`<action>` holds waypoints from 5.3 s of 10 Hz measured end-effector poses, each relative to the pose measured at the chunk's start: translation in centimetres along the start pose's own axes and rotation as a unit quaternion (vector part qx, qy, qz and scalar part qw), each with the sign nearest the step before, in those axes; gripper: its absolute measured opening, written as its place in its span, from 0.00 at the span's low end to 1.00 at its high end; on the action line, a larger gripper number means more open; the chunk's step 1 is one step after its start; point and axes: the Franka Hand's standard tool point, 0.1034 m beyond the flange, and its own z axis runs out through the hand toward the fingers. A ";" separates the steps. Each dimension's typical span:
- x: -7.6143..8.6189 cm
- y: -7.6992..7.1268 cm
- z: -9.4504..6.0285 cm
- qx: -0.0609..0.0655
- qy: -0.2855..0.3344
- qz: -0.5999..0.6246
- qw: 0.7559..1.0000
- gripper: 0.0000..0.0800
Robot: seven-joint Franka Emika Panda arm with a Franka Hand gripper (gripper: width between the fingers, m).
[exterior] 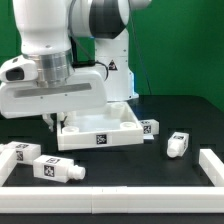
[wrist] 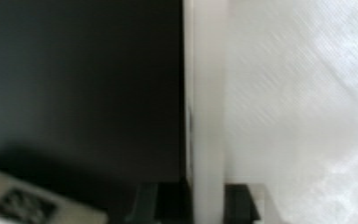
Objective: Assemble one leg
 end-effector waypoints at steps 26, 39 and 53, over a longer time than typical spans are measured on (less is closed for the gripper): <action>11.0 -7.6 2.9 -0.009 0.034 0.069 0.997 0.07; 8.6 -9.8 -1.8 -0.004 0.018 0.047 0.999 0.77; 2.9 -11.9 -3.6 0.036 0.004 0.214 0.976 0.81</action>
Offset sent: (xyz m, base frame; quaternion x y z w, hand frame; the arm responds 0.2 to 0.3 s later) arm 0.0000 0.0000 0.0000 0.0000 0.0000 0.0000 1.0000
